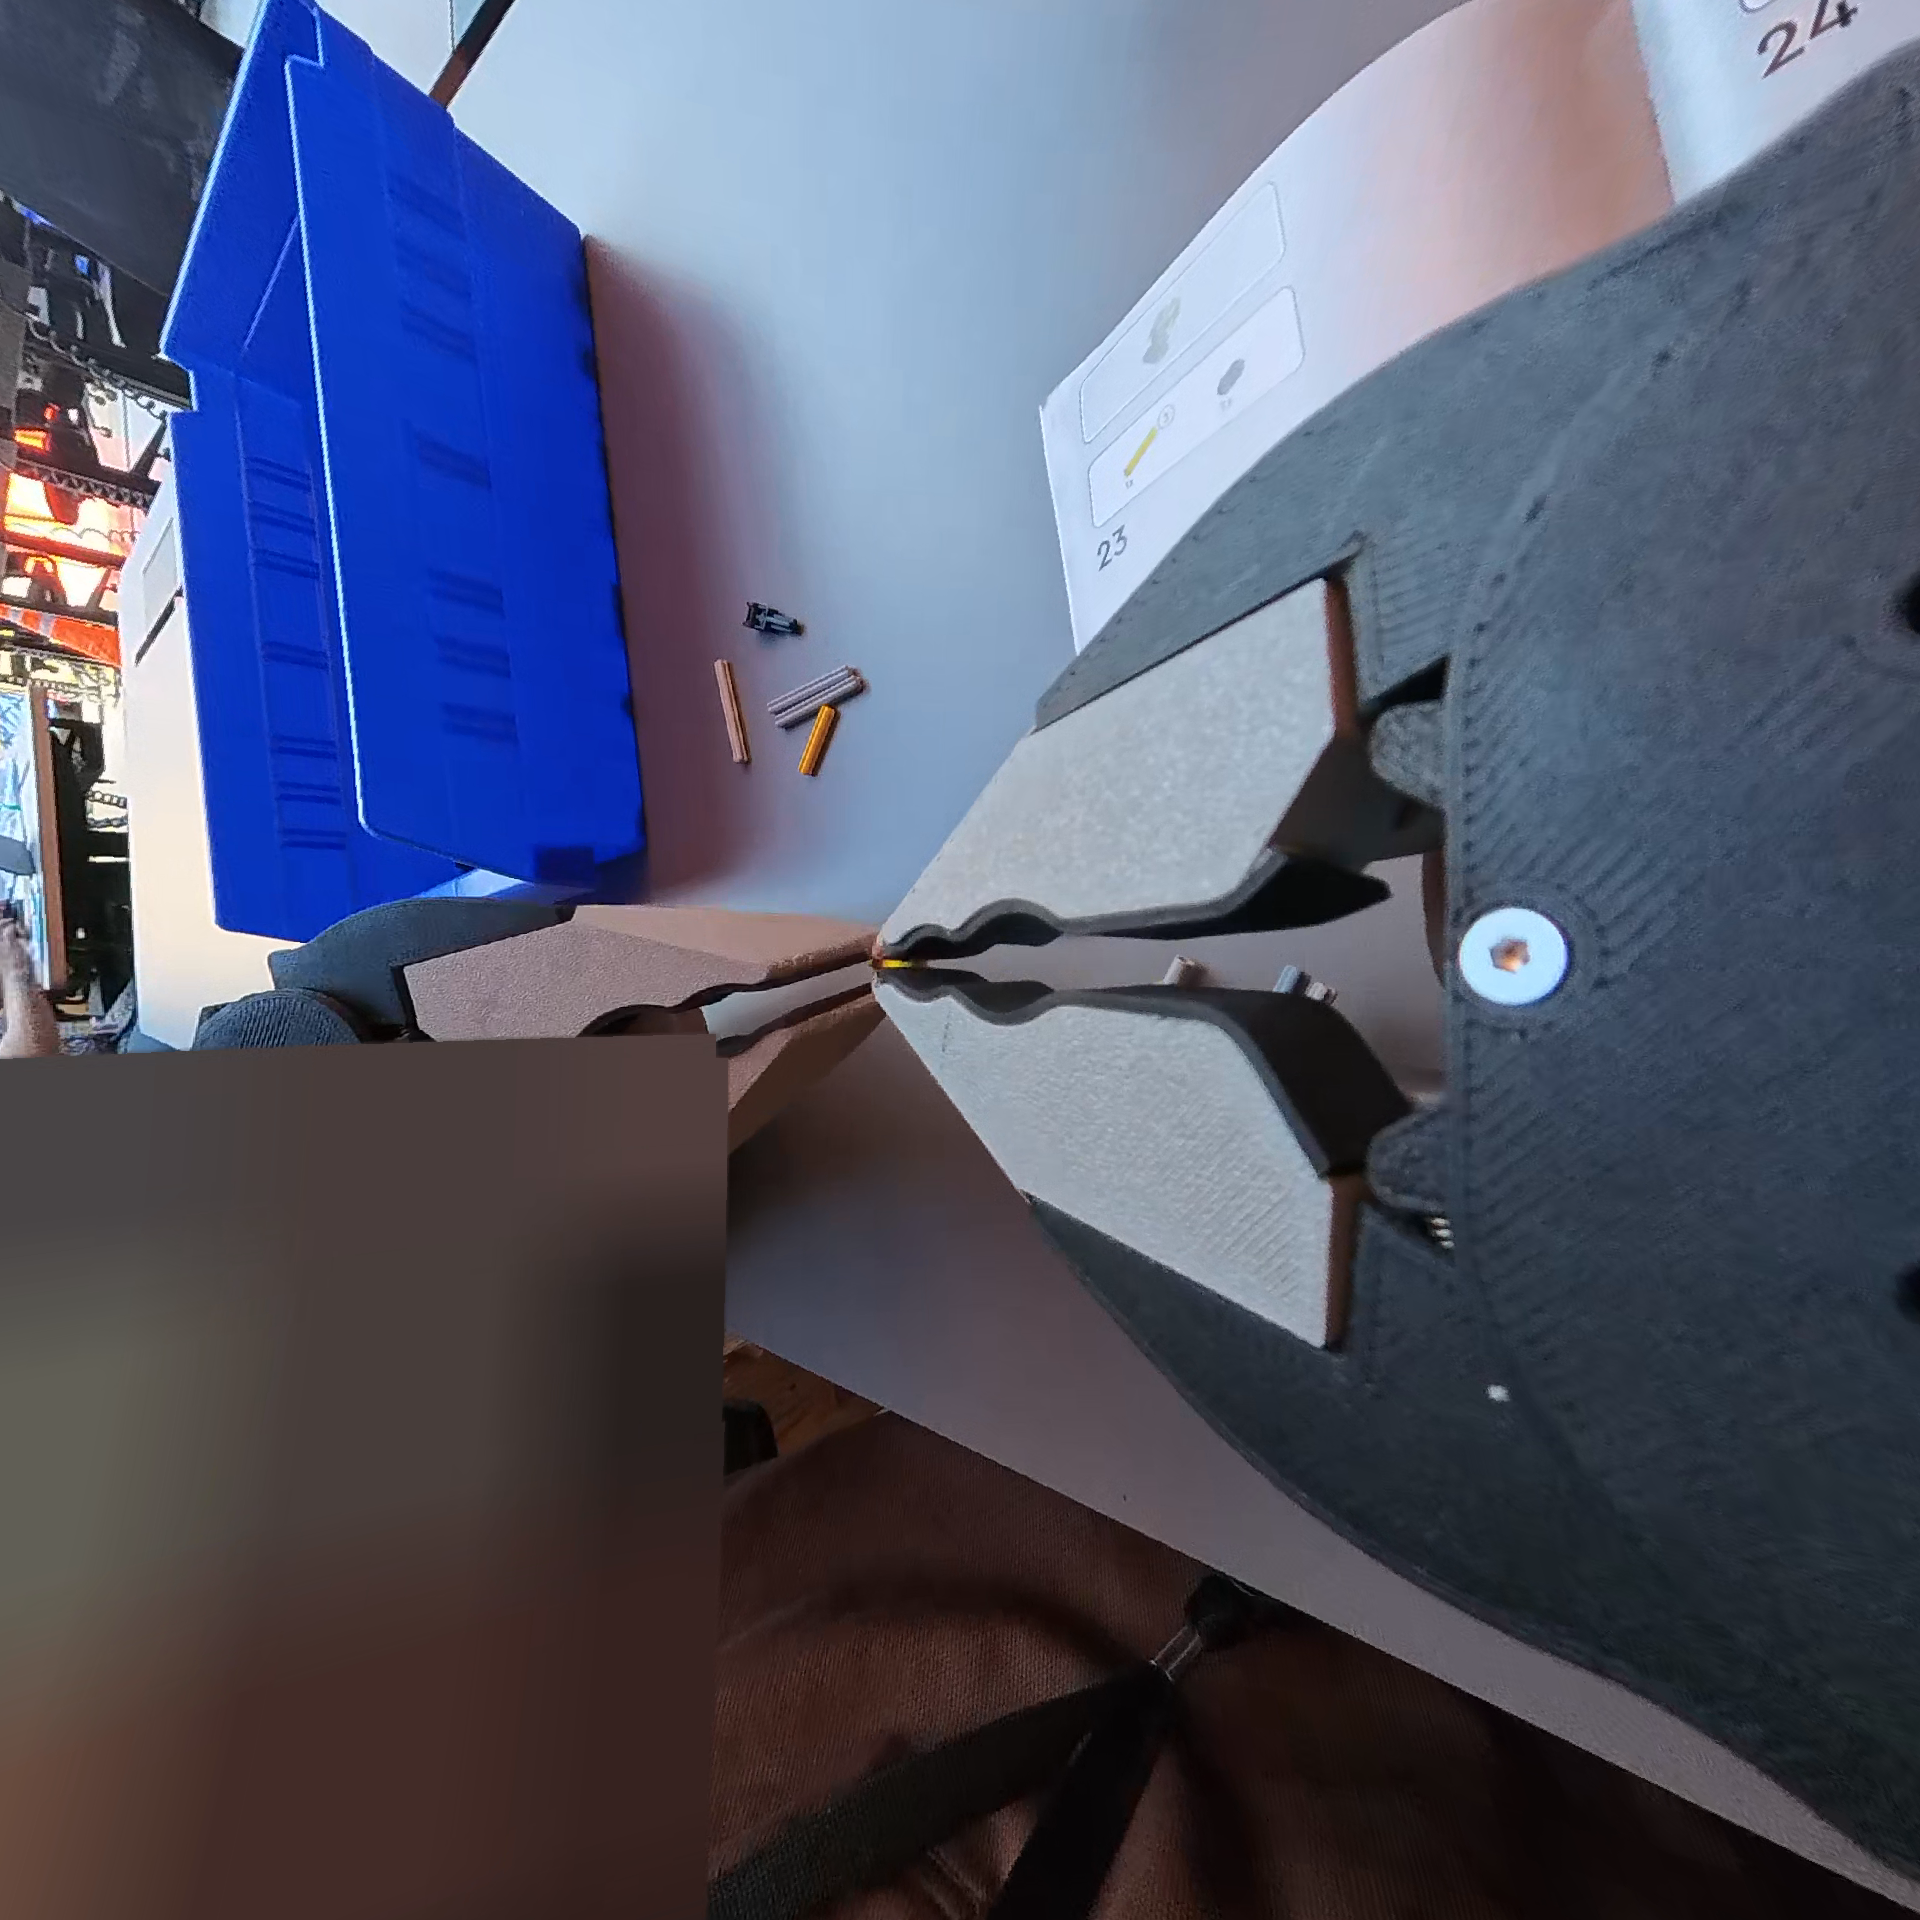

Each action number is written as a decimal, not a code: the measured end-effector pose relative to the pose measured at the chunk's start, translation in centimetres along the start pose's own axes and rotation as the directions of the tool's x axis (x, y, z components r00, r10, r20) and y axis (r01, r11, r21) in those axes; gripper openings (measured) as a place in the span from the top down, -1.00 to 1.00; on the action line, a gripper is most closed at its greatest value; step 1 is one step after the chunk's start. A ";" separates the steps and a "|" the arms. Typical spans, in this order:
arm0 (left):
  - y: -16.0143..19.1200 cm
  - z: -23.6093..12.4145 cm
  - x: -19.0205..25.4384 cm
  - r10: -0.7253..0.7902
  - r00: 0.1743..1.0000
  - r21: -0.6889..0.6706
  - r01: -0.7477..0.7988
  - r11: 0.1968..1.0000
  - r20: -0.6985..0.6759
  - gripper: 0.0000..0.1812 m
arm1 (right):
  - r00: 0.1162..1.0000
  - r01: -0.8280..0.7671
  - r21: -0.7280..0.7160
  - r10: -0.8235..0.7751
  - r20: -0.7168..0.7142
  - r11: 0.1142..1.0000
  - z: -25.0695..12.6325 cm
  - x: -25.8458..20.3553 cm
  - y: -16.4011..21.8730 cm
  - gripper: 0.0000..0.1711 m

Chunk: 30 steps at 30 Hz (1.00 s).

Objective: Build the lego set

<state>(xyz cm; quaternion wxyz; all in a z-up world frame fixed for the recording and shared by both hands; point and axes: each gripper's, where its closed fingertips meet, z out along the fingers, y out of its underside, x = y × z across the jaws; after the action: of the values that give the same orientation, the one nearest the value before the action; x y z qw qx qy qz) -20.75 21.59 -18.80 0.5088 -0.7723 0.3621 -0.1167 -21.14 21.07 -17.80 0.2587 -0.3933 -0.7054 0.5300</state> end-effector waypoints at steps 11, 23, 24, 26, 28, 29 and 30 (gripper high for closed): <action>0.1 0.1 0.0 -0.005 1.000 -0.003 0.005 1.000 0.003 0.92 | 1.000 -0.003 0.010 0.003 0.014 1.000 0.1 -0.2 -0.1 1.00; 0.6 0.3 0.1 0.001 1.000 -0.029 -0.002 1.000 -0.014 0.98 | 1.000 -0.020 0.002 0.020 0.012 1.000 0.3 0.1 0.2 1.00; 0.9 0.4 -0.2 -0.001 1.000 -0.040 0.001 0.999 -0.005 0.98 | 1.000 -0.019 -0.003 0.019 0.004 1.000 0.3 0.3 0.3 0.95; 1.6 0.3 -1.0 -0.006 1.000 -0.072 0.008 0.997 0.017 0.98 | 0.999 -0.016 -0.026 0.015 -0.033 1.000 0.0 1.1 0.6 0.88; 2.7 0.1 -2.1 -0.038 0.998 -0.119 0.043 0.992 0.045 0.98 | 0.997 -0.017 -0.045 0.013 -0.079 0.999 -0.6 2.2 0.8 0.87; 3.0 0.0 -2.7 -0.067 0.996 -0.132 0.074 0.989 0.058 0.98 | 0.996 -0.027 -0.054 0.022 -0.090 0.998 -0.9 2.7 1.0 0.88; 3.3 0.0 -3.0 -0.098 0.993 -0.138 0.106 0.985 0.062 0.98 | 0.996 -0.046 -0.076 0.040 -0.082 0.996 -1.0 3.0 1.5 0.88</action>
<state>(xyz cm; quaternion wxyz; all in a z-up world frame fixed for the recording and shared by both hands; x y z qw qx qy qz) -24.35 22.88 -21.07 0.4562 -0.8267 0.3153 -0.0957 -21.63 24.26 -19.09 0.2599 -0.4392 -0.7057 0.4915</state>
